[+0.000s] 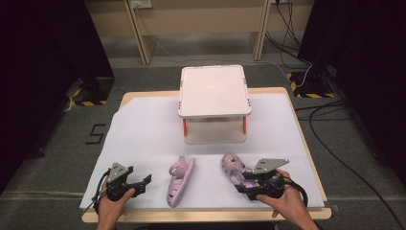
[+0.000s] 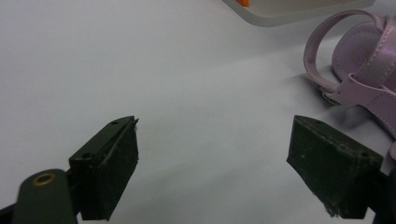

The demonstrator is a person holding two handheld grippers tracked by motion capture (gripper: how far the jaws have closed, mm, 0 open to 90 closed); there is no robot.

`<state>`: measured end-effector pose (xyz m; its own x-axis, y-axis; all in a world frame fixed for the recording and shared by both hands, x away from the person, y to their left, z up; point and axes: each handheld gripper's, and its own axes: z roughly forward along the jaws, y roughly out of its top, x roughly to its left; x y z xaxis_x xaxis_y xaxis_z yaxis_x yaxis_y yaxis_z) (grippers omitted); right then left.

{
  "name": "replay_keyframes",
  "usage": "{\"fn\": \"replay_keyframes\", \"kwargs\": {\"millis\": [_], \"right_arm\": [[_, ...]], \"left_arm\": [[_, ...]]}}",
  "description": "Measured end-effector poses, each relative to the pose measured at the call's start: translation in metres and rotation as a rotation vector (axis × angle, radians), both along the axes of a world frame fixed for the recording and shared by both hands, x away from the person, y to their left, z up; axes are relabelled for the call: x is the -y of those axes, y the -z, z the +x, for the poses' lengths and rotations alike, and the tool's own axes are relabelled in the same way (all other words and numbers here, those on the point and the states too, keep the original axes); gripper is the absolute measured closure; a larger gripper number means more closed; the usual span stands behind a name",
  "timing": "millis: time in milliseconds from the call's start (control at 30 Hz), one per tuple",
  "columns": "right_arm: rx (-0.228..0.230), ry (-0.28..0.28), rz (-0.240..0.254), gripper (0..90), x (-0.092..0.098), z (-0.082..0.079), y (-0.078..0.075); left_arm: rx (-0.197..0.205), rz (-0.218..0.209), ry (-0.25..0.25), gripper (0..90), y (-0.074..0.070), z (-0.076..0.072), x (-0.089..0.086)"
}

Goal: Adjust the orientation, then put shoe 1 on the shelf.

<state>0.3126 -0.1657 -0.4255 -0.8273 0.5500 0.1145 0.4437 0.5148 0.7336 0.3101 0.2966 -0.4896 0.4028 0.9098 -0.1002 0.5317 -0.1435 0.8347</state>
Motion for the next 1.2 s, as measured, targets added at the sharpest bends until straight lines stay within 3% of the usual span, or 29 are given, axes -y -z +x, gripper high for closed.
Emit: {"fn": "replay_keyframes", "kwargs": {"millis": [67, 233, 333, 567, 700, 1000, 1200], "right_arm": [[0.042, -0.005, 0.006, 45.6, 0.0, -0.004, -0.005], [0.206, 0.0, 0.018, 43.0, 0.007, -0.001, -0.011], [0.256, 0.014, 0.007, 41.8, 0.014, 0.005, -0.008], [0.276, 0.015, -0.028, 40.7, 0.028, 0.017, 0.01], [0.277, 0.006, -0.029, 39.9, 0.032, 0.018, 0.013], [0.315, -0.047, -0.106, 39.4, 0.015, 0.017, 0.022], [0.315, -0.091, -0.084, 42.3, 0.01, 0.019, 0.025]], "left_arm": [[0.0, -0.002, -0.002, 15.5, 0.0, 0.0, 0.0], [-0.002, -0.007, -0.005, 15.5, 0.0, 0.001, -0.001], [-0.004, -0.015, -0.006, 15.2, 0.0, 0.001, -0.001], [0.005, -0.004, 0.002, 15.2, -0.002, 0.002, 0.002], [0.0, -0.006, 0.001, 15.2, -0.001, 0.002, 0.003], [-0.002, -0.01, 0.001, 15.2, -0.001, 0.002, 0.002], [-0.003, -0.008, 0.003, 15.2, 0.0, 0.001, 0.002]]}}
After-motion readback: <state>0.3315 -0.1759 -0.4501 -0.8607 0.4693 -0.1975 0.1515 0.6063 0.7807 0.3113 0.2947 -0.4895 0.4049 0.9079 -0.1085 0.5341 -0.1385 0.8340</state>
